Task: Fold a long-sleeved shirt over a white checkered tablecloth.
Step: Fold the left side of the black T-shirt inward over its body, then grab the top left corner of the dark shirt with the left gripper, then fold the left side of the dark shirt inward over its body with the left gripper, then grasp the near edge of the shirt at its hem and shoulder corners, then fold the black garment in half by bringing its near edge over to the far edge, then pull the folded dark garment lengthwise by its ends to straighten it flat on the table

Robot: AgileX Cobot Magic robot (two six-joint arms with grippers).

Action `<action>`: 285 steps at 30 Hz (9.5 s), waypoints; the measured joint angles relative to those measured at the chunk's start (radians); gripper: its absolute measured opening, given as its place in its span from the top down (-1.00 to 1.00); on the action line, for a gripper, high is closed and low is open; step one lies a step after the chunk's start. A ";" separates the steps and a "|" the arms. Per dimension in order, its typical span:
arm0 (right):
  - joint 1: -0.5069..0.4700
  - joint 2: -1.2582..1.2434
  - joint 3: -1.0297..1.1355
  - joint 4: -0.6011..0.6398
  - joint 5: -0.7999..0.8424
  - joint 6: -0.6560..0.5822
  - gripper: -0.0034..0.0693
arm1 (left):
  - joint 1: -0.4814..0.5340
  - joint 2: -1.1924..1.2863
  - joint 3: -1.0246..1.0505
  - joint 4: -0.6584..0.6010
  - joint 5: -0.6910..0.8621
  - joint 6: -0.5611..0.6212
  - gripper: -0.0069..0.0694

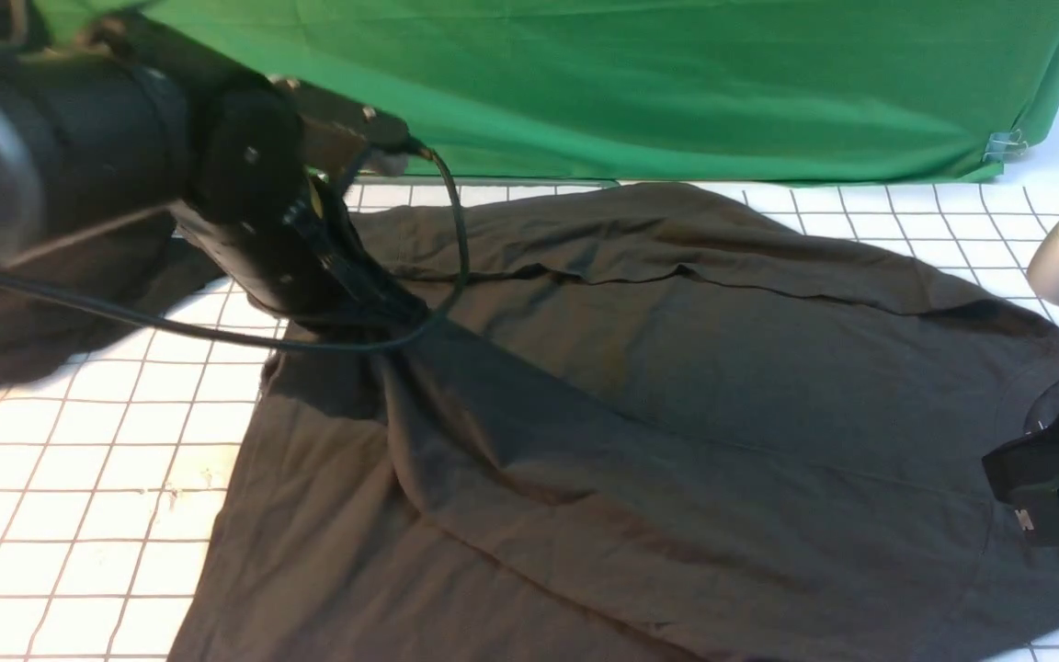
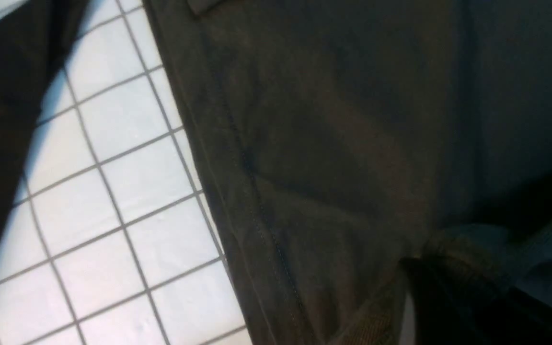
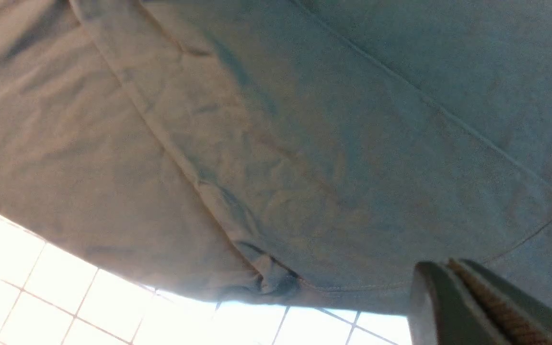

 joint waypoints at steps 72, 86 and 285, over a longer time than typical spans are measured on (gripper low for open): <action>0.000 0.001 0.000 -0.006 0.047 0.001 0.75 | 0.225 0.666 -1.056 -0.298 0.388 0.122 0.73; -0.108 0.072 -0.043 -0.223 0.047 0.098 0.91 | 0.223 0.216 -0.481 -0.418 0.435 0.148 0.73; -0.579 1.162 -0.699 0.078 0.071 -0.416 -0.10 | 0.047 0.443 -0.418 -0.306 0.233 0.198 0.83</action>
